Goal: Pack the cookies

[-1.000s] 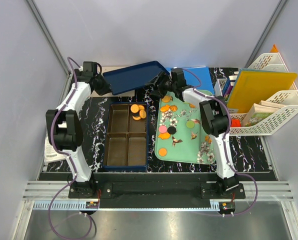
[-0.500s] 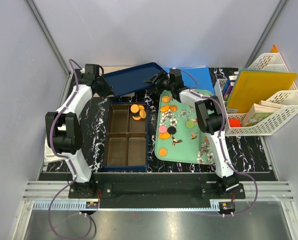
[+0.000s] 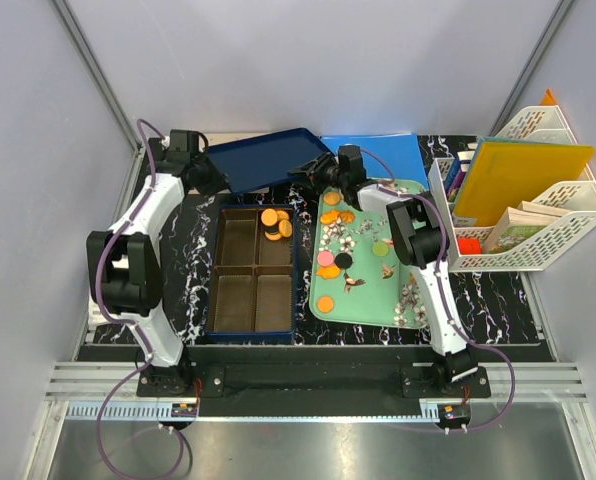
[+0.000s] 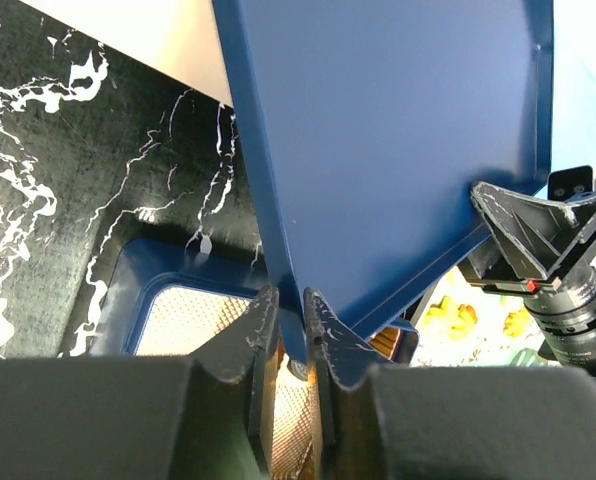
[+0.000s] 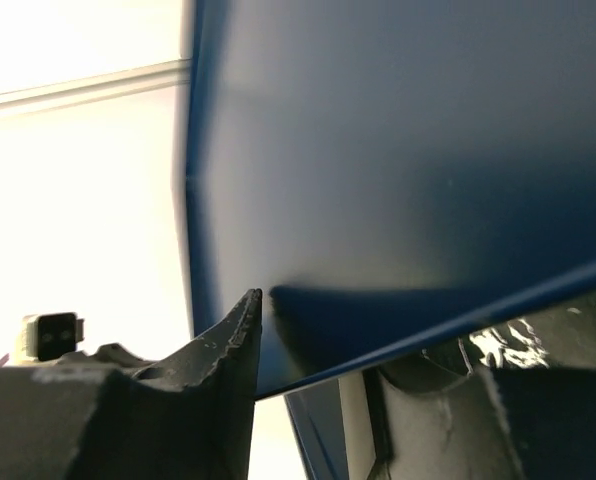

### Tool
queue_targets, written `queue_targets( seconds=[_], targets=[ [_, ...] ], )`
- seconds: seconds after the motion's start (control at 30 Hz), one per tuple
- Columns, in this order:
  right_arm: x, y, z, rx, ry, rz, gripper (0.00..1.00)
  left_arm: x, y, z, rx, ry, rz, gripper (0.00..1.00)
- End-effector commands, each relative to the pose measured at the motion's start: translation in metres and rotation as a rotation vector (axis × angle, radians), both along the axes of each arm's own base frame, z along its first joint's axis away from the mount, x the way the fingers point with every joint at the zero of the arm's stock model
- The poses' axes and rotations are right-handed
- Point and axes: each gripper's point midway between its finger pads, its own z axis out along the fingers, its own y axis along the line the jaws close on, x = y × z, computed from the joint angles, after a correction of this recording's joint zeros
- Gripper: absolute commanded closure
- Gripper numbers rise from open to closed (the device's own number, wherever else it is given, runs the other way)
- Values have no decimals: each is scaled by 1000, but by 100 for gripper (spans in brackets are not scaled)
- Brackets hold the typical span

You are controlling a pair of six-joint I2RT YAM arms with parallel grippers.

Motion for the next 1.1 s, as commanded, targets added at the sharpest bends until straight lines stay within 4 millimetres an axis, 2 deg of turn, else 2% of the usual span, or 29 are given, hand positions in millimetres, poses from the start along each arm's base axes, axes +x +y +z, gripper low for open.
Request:
queue_targets(
  seconds=[0.0,0.07,0.17,0.33,0.53,0.57,0.63,0.67,0.83,0.87,0.93,1.03,1.07],
  targets=[
    [-5,3,76,25,-194,11,78,2,-21,56,-43,-156,-92,79],
    [-8,0,76,7,-208,12,87,0,-17,56,-21,-151,-89,74],
    [-12,-3,91,-10,-241,13,92,-5,-12,56,1,-150,-80,68],
    [-15,-8,96,-26,-254,12,100,-13,-8,46,9,-118,-68,67],
    [-19,-19,120,-47,-306,-5,100,-25,-3,40,24,-94,-53,66],
    [-21,-20,131,-52,-328,-1,100,-28,-2,38,30,-89,-52,66],
    [-24,-23,137,-93,-350,11,100,-30,2,39,39,-94,-41,66],
    [-26,-25,147,-103,-371,11,100,-31,3,39,43,-93,-39,66],
    [-30,-36,164,-209,-421,21,100,-34,7,38,45,-90,-22,66],
    [-32,-38,172,-222,-437,19,100,-35,8,38,46,-89,-19,66],
    [-35,-42,177,-265,-458,26,100,-35,12,39,49,-91,-2,66],
    [-43,-49,202,-309,-521,28,100,-35,16,44,51,-99,20,66],
    [-46,-52,201,-340,-521,39,100,-34,17,46,51,-105,23,66]
  ],
)
